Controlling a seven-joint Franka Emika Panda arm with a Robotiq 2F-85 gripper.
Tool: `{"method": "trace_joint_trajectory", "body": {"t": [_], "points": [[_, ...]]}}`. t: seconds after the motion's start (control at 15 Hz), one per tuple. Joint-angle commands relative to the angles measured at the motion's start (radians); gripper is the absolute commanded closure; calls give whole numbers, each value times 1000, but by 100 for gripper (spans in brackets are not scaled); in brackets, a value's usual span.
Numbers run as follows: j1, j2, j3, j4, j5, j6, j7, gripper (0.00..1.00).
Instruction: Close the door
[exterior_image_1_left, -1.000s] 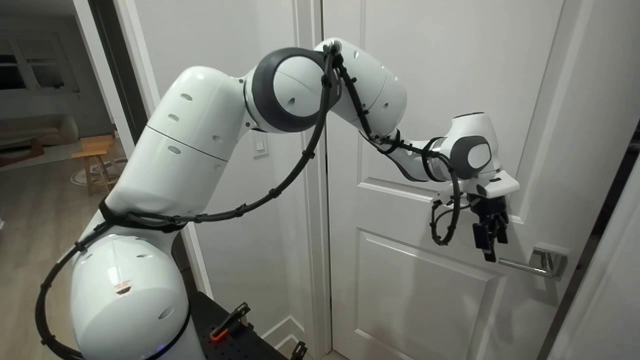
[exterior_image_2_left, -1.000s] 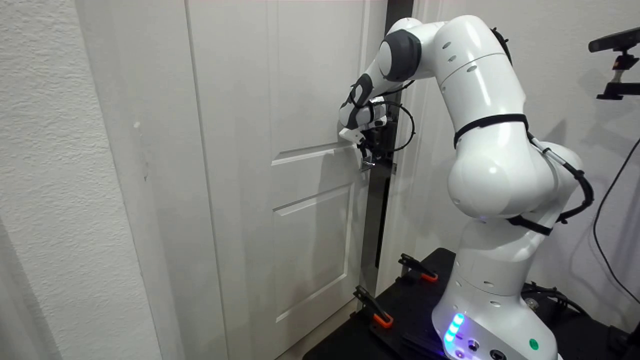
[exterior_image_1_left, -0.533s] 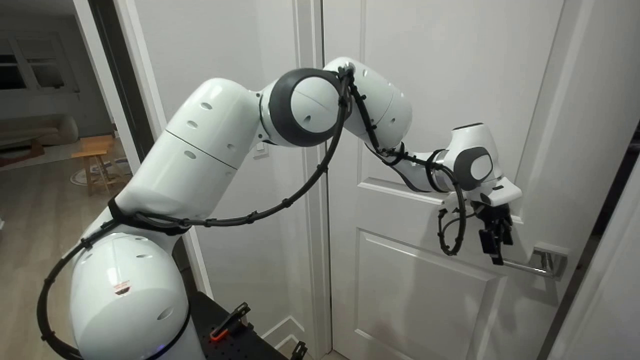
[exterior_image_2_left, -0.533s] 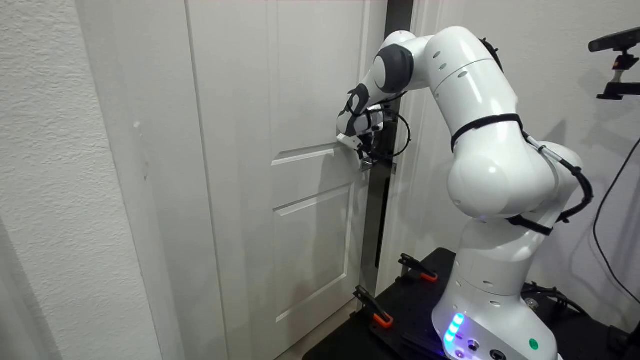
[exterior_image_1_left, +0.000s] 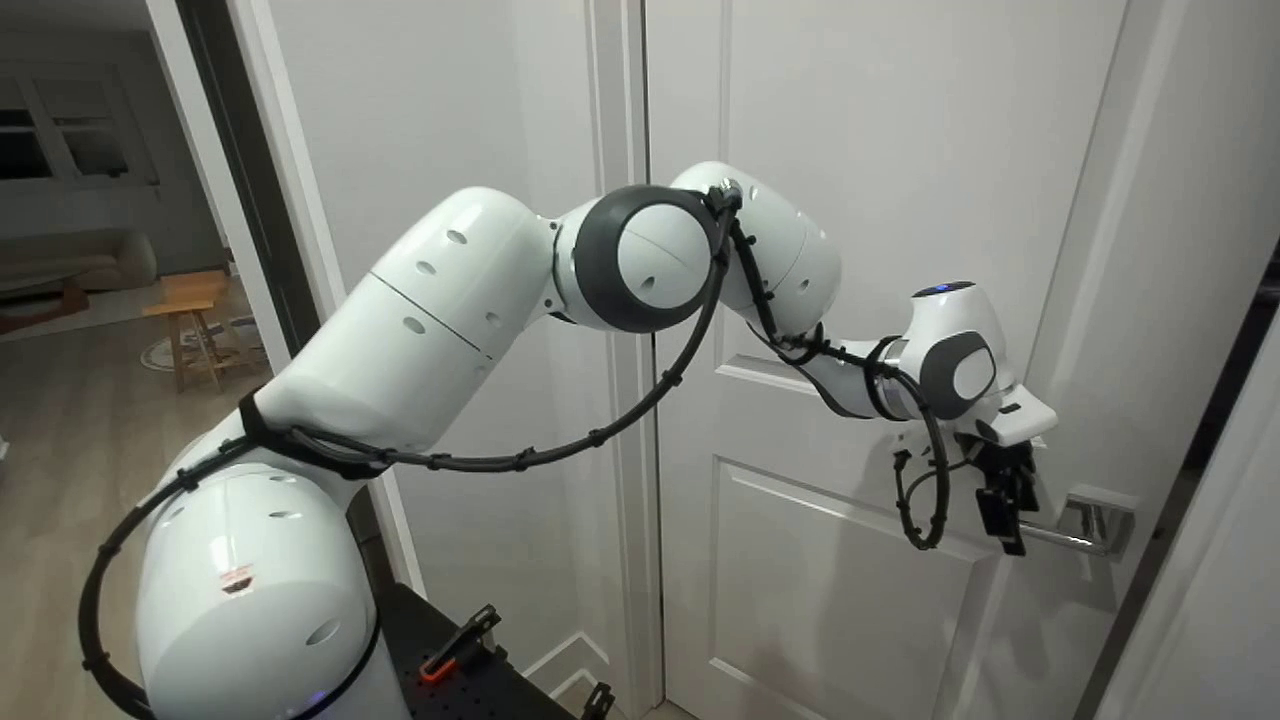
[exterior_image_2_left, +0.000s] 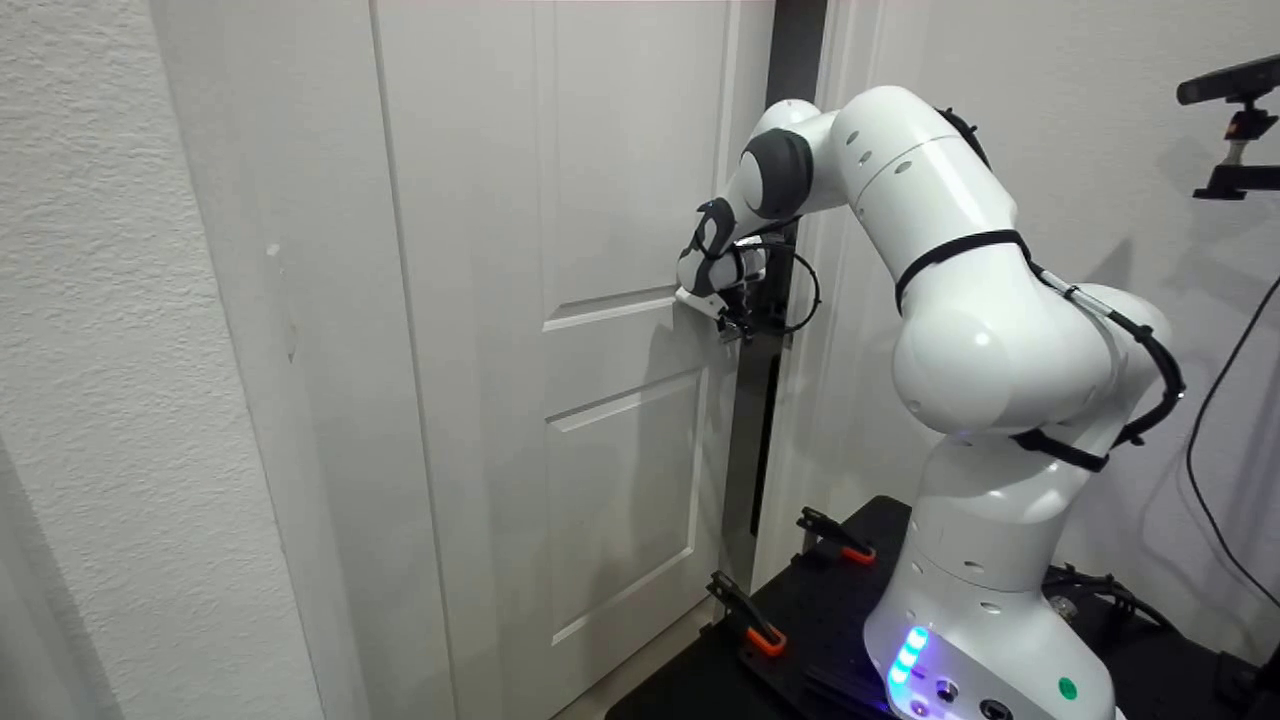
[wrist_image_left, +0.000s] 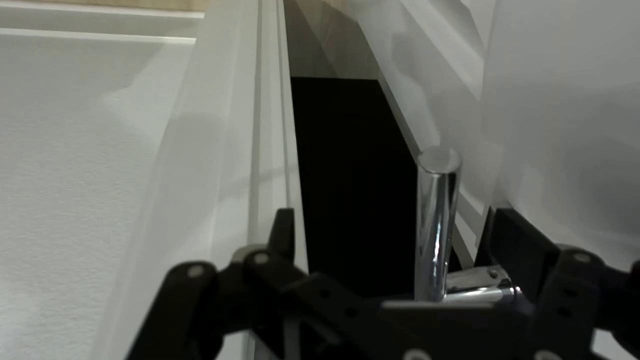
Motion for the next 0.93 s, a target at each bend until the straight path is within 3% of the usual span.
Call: {"method": "trace_joint_trajectory", "body": {"t": [0.0,0.4,0.53,0.87], "points": [[-19,56,-3,70,54,18,-65,0],[-36,107,-4,115,103,8,-108,0],[-37,118,-8,128,110,2,-102,26],[-38,128,-13,148,129,-7,-90,64]]}}
